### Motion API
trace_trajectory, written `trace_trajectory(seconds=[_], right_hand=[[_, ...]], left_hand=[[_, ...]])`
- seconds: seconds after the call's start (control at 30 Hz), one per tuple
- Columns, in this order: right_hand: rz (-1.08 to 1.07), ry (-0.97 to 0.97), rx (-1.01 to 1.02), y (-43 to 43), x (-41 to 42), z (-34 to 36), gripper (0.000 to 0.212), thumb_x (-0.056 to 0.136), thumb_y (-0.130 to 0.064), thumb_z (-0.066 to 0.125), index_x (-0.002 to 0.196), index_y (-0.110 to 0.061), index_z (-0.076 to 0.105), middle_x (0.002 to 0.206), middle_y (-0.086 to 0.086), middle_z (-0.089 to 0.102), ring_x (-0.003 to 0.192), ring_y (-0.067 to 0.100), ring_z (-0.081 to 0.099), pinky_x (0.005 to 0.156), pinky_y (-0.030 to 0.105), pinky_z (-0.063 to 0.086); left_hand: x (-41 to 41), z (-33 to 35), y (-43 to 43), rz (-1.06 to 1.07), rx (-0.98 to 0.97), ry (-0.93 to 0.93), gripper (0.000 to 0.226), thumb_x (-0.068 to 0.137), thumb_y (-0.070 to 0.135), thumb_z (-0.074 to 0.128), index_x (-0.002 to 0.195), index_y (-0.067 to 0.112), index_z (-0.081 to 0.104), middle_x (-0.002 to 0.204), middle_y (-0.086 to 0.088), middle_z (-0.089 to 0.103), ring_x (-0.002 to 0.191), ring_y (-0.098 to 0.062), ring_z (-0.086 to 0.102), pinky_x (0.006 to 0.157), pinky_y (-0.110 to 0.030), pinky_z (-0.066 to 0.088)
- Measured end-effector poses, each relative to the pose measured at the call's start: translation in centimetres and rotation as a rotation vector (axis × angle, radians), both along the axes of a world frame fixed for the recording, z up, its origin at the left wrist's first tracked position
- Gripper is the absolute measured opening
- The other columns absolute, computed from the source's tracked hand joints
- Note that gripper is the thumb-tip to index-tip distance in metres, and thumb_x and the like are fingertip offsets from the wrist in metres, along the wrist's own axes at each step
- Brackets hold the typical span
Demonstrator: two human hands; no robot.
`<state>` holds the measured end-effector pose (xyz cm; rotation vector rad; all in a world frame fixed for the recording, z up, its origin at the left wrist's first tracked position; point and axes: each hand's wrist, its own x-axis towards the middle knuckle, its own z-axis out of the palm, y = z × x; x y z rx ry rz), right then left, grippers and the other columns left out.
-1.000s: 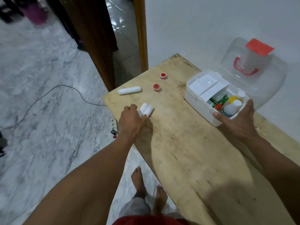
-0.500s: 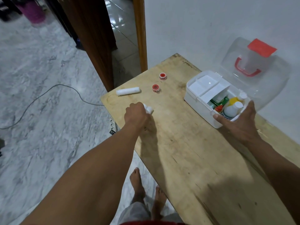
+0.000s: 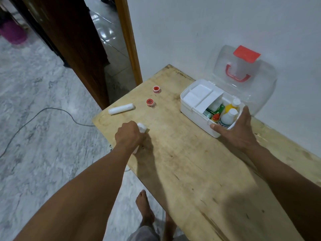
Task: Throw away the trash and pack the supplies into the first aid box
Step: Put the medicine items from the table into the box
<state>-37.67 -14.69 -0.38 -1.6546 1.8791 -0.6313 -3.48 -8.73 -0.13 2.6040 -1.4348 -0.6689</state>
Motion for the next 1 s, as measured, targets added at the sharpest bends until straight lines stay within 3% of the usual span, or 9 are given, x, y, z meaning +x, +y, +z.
trace_trajectory(seconds=[0.17, 0.3, 0.4, 0.6, 0.8, 1.0], right_hand=[[-0.012, 0.001, 0.012, 0.3, 0.1, 0.2, 0.137, 0.047, -0.092, 0.067, 0.151, -0.035, -0.002, 0.161, -0.007, 0.012, 0.148, 0.028, 0.023, 0.113, 0.057, 0.033], [-0.013, 0.018, 0.024, 0.4, 0.0, 0.3, 0.138, 0.047, -0.095, 0.064, 0.151, -0.036, -0.005, 0.163, -0.007, 0.009, 0.148, 0.029, 0.024, 0.114, 0.056, 0.033], [-0.012, 0.034, 0.069, 0.4, -0.1, 0.5, 0.141, 0.048, -0.092, 0.064, 0.153, -0.033, -0.009, 0.165, -0.007, 0.001, 0.151, 0.028, 0.015, 0.118, 0.053, 0.026], [-0.010, 0.044, 0.080, 0.6, 0.1, 0.9, 0.141, 0.055, -0.086, 0.067, 0.155, -0.027, -0.012, 0.166, -0.006, -0.002, 0.153, 0.025, 0.010, 0.121, 0.051, 0.022], [-0.021, 0.079, 0.091, 0.5, 0.3, 1.1, 0.141, 0.054, -0.088, 0.065, 0.155, -0.027, -0.013, 0.166, -0.007, -0.002, 0.153, 0.023, 0.009, 0.121, 0.050, 0.023], [-0.013, 0.100, 0.102, 0.2, 0.2, 1.0, 0.142, 0.052, -0.091, 0.061, 0.155, -0.028, -0.014, 0.166, -0.010, -0.004, 0.154, 0.018, 0.005, 0.121, 0.051, 0.023]], left_hand=[[-2.0, 2.2, -1.5, -0.101, -0.174, 0.130, 0.038, 0.079, 0.044, 0.070, 0.086, 0.007, 0.067, 0.080, -0.007, 0.067, 0.071, -0.024, 0.065, 0.058, -0.033, 0.049], [-4.4, 5.0, -2.9, -0.173, -0.377, 0.395, 0.040, 0.071, 0.047, 0.065, 0.085, 0.009, 0.071, 0.080, -0.004, 0.072, 0.075, -0.020, 0.068, 0.069, -0.042, 0.055], [-5.9, 6.7, -4.3, -0.216, -0.452, 0.546, 0.024, 0.079, 0.032, 0.072, 0.095, 0.015, 0.071, 0.086, 0.004, 0.073, 0.082, -0.014, 0.069, 0.073, -0.037, 0.058], [-8.8, 9.2, -7.2, -0.299, -0.564, 0.745, 0.024, 0.080, 0.025, 0.072, 0.102, 0.016, 0.069, 0.095, 0.008, 0.073, 0.086, -0.005, 0.070, 0.076, -0.027, 0.056], [-12.5, 9.0, -10.0, -0.446, -0.533, 0.890, 0.026, 0.077, 0.026, 0.073, 0.101, 0.015, 0.069, 0.098, 0.001, 0.072, 0.093, -0.017, 0.068, 0.086, -0.037, 0.057], [-13.9, 9.8, -12.4, -0.694, -0.341, 0.995, 0.013, 0.083, 0.008, 0.070, 0.096, 0.009, 0.068, 0.094, 0.000, 0.069, 0.074, -0.012, 0.060, 0.067, -0.027, 0.049]])
